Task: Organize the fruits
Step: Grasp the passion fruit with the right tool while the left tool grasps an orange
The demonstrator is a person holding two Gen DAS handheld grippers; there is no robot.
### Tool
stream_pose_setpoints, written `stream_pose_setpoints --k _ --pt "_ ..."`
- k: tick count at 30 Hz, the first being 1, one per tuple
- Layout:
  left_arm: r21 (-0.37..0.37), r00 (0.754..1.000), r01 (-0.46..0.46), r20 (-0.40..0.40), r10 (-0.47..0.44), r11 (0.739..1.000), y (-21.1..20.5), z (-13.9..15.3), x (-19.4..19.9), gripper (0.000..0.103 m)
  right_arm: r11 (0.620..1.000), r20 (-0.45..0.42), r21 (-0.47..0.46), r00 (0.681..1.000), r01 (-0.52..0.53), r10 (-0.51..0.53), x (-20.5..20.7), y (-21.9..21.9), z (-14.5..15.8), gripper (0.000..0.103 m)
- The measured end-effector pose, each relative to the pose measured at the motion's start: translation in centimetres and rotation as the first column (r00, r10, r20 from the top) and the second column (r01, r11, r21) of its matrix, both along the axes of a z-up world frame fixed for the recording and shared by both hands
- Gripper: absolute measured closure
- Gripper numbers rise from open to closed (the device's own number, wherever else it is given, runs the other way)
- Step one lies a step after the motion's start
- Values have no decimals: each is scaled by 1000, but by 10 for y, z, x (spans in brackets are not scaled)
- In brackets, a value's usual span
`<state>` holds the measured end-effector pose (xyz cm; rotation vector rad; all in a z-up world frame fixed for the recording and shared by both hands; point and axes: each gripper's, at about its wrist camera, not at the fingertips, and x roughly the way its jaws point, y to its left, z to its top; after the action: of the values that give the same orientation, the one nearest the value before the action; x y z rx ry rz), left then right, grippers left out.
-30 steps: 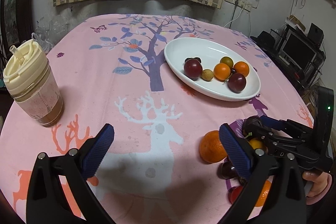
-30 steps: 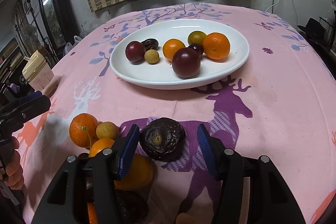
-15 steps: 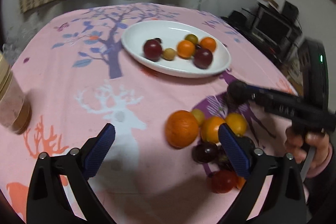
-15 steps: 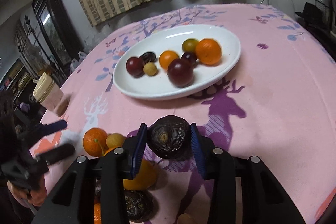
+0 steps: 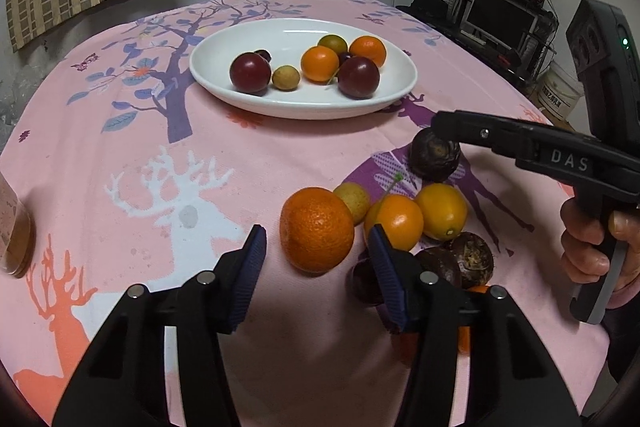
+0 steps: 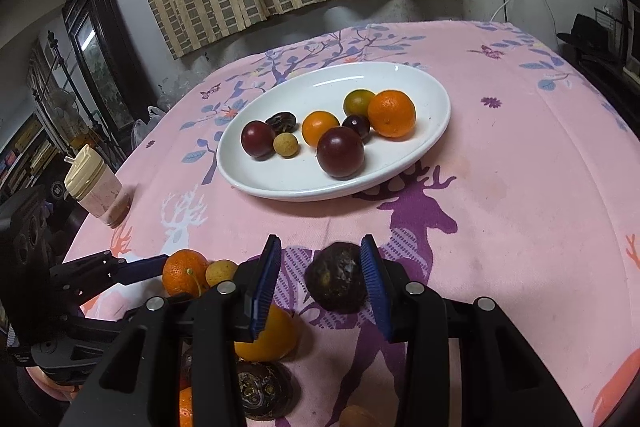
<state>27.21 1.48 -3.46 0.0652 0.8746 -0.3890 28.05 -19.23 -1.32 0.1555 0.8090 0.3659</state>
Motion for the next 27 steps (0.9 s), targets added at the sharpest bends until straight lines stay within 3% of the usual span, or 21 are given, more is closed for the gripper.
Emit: stream_pose_setpoints --k 7,10,14,17,22,27 --pt "-21 999 0 -36 -1 1000 3 -8 7 64 999 -36 -38 999 5 -7 3 0 -9 64" --pt "-6 1000 4 -26 -4 1000 1 -7 5 65 995 -4 -97 1000 2 -3 0 3 -5 54" --pt "-23 1000 -13 -26 12 1000 7 -4 5 65 975 -21 -224 1000 3 -8 2 10 -16 54" --pt "-41 999 -36 -21 35 999 14 1 4 65 980 -76 -195 997 -31 17 7 10 -25 54" --pt "-74 998 -58 -21 57 996 22 6 3 65 981 -77 -191 997 -40 25 5 13 -26 60" --pt "-79 998 -60 14 61 995 25 21 2 65 994 22 -107 1000 2 0 3 2 1 60"
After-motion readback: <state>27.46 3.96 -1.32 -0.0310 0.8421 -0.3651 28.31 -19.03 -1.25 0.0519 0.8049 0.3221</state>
